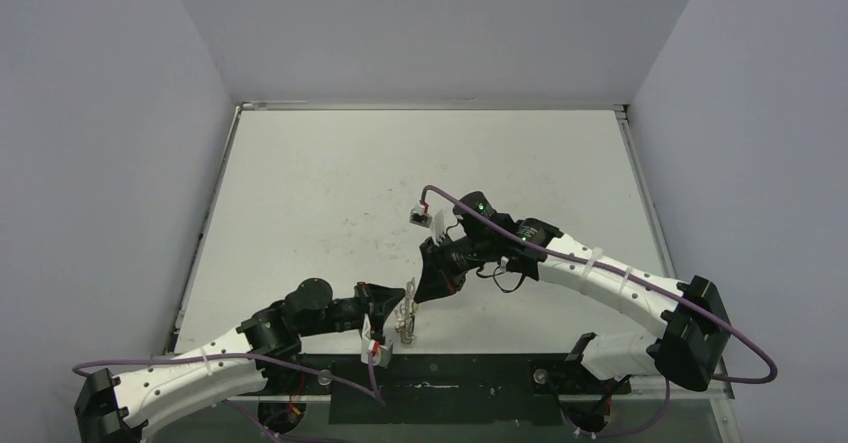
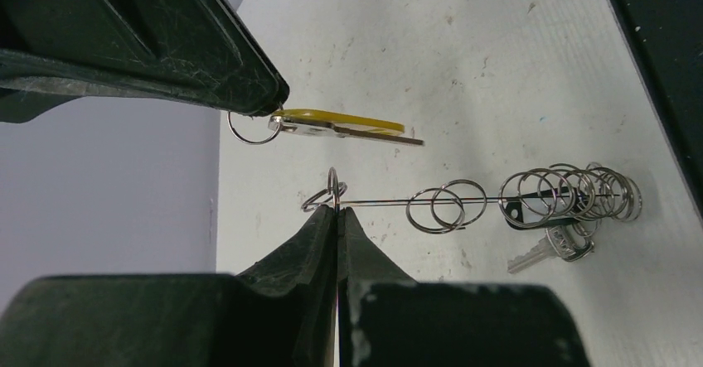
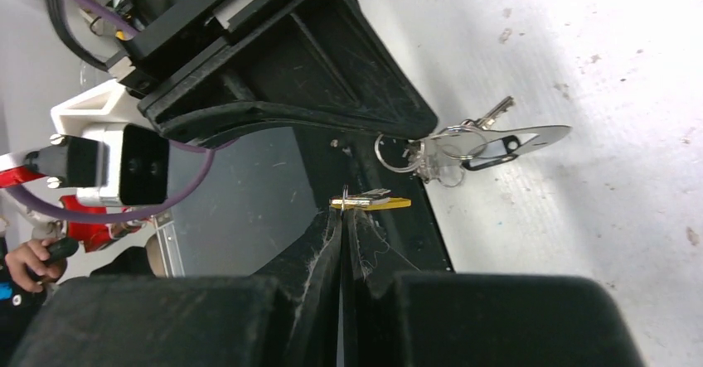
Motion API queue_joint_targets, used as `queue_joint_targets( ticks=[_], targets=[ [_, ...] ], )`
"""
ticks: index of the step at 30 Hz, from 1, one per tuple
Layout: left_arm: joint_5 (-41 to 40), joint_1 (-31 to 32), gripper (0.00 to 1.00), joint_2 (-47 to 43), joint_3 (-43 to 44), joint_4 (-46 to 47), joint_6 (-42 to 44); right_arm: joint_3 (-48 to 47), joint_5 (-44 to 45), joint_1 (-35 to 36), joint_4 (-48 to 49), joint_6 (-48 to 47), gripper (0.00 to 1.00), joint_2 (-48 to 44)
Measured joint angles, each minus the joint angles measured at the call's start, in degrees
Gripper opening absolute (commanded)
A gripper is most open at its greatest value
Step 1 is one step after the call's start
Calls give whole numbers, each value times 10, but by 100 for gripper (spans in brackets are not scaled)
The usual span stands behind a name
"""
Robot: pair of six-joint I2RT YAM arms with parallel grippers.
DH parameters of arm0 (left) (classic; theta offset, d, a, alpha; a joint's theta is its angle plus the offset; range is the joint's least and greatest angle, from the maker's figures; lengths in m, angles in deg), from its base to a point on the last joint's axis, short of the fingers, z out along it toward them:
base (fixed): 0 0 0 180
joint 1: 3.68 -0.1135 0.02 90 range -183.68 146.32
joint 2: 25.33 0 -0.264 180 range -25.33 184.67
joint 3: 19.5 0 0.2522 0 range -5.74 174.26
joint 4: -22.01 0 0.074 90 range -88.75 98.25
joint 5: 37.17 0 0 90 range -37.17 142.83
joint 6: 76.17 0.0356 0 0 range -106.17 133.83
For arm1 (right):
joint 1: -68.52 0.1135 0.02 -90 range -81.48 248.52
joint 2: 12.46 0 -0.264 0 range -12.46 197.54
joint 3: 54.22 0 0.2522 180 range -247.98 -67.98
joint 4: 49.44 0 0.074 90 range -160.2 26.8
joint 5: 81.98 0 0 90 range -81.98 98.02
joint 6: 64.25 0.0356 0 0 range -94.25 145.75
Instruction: Put the keys on the keyring
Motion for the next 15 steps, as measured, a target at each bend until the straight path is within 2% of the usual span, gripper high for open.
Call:
queue_joint_targets(
  ticks=[15],
  targets=[
    [-3, 0, 0, 4, -2, 5, 64, 0, -10, 17, 27, 53, 0, 61]
  ],
)
